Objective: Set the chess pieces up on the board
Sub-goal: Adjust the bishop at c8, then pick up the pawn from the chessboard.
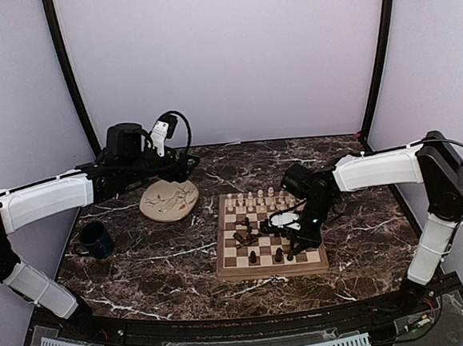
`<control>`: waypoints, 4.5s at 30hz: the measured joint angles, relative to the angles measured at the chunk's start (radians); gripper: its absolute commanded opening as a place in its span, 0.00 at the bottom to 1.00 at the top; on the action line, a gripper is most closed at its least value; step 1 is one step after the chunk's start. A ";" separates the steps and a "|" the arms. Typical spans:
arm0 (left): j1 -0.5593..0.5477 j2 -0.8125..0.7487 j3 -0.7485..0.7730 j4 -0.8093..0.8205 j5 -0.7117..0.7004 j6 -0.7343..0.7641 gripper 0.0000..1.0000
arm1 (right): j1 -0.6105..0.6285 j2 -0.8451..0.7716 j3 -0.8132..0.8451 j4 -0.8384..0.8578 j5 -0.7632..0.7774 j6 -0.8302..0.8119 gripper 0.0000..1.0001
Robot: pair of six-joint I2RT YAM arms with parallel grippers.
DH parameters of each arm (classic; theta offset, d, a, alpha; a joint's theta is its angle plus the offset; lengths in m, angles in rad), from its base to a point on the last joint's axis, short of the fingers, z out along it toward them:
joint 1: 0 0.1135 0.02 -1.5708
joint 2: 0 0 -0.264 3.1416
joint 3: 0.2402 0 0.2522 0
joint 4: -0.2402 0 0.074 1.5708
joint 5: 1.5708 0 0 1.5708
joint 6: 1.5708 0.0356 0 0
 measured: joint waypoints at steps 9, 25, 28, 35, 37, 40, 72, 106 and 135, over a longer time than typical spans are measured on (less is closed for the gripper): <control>0.000 0.006 0.000 0.000 0.001 0.000 0.88 | 0.010 0.000 -0.001 -0.002 0.001 0.001 0.05; -0.002 0.119 0.092 -0.073 0.066 -0.020 0.99 | -0.186 -0.243 0.027 -0.025 -0.017 -0.006 0.32; -0.021 0.204 0.186 -0.127 0.084 -0.003 0.99 | -0.256 -0.352 0.017 0.007 -0.041 0.010 0.40; -0.204 0.234 0.218 -0.205 -0.053 0.093 0.99 | -0.343 -0.520 -0.062 0.118 -0.087 0.047 0.40; -0.240 0.257 0.253 -0.249 -0.101 0.115 0.96 | -0.385 -0.527 -0.080 0.151 -0.116 0.062 0.40; -0.238 0.298 0.278 -0.248 -0.103 0.161 0.92 | -0.468 -0.524 -0.114 0.192 -0.159 0.080 0.40; -0.044 0.497 0.016 0.156 0.567 0.166 0.45 | -0.548 -0.592 -0.247 0.293 -0.245 0.098 0.43; -0.113 0.578 0.058 0.156 0.485 0.298 0.26 | -0.548 -0.570 -0.247 0.294 -0.243 0.094 0.43; -0.113 0.525 0.249 -0.415 0.358 0.391 0.06 | -0.548 -0.542 -0.247 0.293 -0.244 0.084 0.44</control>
